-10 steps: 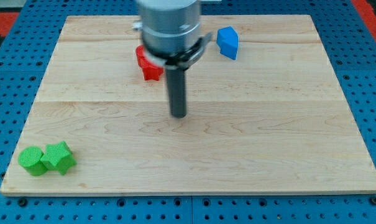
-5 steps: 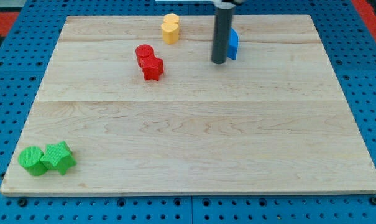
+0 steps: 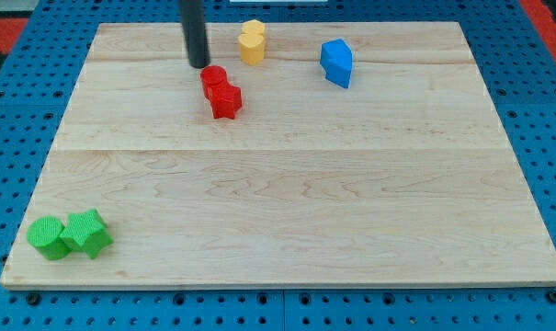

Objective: Push the red blocks towards the bottom

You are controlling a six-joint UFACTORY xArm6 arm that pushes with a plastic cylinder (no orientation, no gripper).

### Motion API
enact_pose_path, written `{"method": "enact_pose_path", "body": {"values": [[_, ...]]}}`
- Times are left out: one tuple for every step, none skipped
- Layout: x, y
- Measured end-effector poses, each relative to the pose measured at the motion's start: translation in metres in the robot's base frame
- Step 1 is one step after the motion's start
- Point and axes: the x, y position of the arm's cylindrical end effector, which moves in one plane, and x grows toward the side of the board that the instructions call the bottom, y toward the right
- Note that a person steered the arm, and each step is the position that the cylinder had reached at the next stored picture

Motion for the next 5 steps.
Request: {"method": "enact_pose_path", "body": {"values": [[0.011,0.013],[0.011,0.044],[0.014,0.057],[0.024,0.060],[0.036,0.061]]}}
